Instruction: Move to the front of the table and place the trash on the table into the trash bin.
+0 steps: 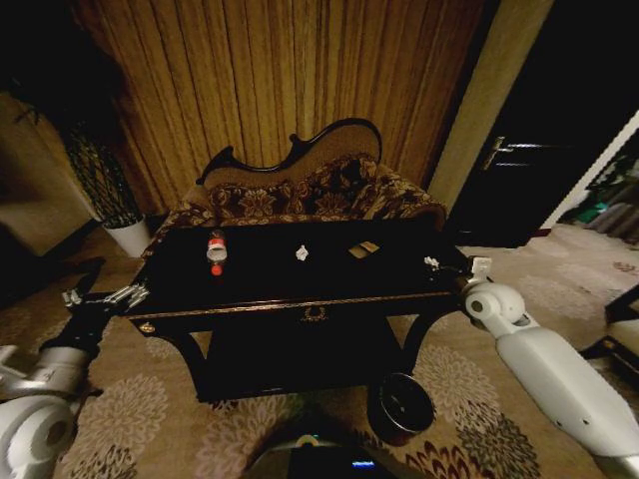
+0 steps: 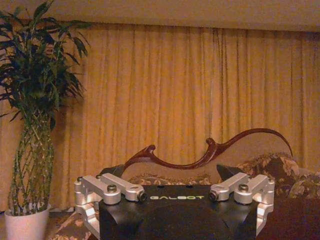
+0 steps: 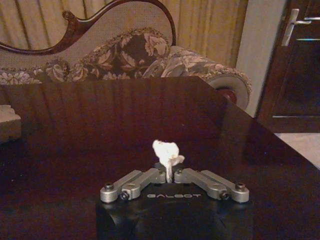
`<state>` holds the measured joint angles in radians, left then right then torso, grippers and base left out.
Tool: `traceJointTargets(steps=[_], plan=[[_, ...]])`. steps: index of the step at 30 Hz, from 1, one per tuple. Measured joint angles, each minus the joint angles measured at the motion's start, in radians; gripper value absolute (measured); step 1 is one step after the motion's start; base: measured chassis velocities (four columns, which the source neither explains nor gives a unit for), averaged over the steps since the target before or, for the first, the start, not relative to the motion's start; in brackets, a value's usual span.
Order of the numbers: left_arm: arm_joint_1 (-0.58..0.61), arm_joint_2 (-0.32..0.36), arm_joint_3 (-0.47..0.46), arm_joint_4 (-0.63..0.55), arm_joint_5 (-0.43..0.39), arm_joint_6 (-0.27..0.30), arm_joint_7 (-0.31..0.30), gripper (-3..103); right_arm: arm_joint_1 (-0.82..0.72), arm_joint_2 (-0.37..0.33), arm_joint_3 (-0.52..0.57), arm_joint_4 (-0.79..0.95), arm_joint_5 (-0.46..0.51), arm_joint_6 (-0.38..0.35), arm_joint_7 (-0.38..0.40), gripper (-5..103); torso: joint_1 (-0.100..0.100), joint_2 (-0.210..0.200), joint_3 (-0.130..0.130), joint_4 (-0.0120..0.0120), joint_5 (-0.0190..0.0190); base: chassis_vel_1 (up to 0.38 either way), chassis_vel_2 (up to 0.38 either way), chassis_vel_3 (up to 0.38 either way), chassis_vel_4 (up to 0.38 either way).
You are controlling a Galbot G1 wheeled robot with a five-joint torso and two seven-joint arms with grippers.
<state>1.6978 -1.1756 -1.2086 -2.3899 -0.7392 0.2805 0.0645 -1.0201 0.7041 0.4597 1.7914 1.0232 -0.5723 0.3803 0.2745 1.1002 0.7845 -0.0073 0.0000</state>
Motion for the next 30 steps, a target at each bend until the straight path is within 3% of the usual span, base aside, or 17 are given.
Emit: traceJointTargets(steps=[2, 3, 11, 19, 26, 30], plan=[[0.000, 0.003, 0.000, 0.004, 0.001, -0.001, 0.001, 100, -0.004, 0.000, 0.000, 0.002, 0.000, 0.000, 0.000, 6, 0.000, 0.000, 0.000, 0.0000, 0.0000, 0.000, 0.000, 0.000, 0.000], [0.000, 0.005, 0.000, 0.007, 0.002, -0.002, 0.002, 100, -0.006, 0.000, 0.001, 0.003, 0.000, 0.001, 0.001, 1, 0.000, 0.000, 0.000, 0.0000, 0.0000, 0.000, 0.000, 0.000, 0.000], [0.000, 0.012, -0.003, 0.009, 0.002, -0.002, 0.003, 100, -0.018, -0.001, 0.008, 0.010, -0.002, 0.009, -0.002, 1, 0.000, 0.000, 0.000, 0.0001, 0.0000, 0.000, 0.000, 0.000, 0.000], [-0.003, 0.010, -0.003, 0.017, 0.001, -0.004, 0.003, 100, -0.144, 0.001, 0.103, 0.119, -0.066, 0.195, -0.103, 1, 0.000, 0.000, 0.000, -0.0002, -0.0001, 0.000, 0.000, 0.000, 0.000], [-0.011, 0.009, -0.003, 0.033, 0.001, -0.008, 0.003, 100, -0.230, 0.067, 0.147, 0.279, -0.119, 0.273, -0.103, 1, 0.000, 0.000, 0.000, 0.0001, -0.0002, 0.000, 0.000, 0.000, 0.000], [-0.012, 0.011, -0.006, 0.036, -0.003, -0.012, 0.003, 100, -0.269, 0.100, 0.161, 0.333, -0.166, 0.279, -0.103, 1, 0.000, 0.000, 0.000, 0.0001, -0.0001, 0.000, 0.000, 0.000, 0.000]])
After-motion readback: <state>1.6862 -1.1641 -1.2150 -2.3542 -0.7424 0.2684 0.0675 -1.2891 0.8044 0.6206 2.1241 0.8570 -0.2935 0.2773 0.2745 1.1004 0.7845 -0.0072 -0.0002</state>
